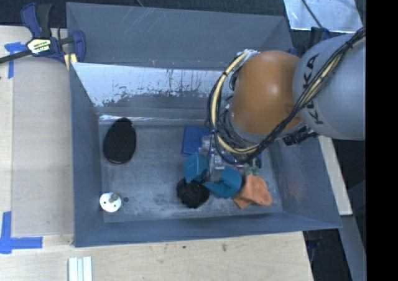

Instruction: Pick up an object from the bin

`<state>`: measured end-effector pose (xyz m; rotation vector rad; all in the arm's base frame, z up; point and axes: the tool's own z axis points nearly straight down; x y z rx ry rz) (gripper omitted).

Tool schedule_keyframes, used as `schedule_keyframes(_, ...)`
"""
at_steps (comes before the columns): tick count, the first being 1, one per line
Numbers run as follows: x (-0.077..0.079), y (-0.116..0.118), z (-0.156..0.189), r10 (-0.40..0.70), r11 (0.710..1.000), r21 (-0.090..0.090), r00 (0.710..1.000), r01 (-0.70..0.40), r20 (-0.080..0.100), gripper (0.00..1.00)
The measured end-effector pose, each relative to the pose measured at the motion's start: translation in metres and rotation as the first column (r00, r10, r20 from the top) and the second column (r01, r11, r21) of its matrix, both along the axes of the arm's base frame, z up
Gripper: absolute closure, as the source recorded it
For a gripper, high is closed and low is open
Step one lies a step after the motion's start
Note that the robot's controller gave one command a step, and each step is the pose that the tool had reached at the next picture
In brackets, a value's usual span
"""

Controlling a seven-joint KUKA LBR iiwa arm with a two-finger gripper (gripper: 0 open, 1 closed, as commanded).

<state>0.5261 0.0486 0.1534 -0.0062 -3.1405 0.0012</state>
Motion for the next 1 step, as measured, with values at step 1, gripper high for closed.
schedule_keyframes(1,0.0074,0.0072,0.0313,0.003,1.000,0.000,1.000,-0.003,-0.002,1.00)
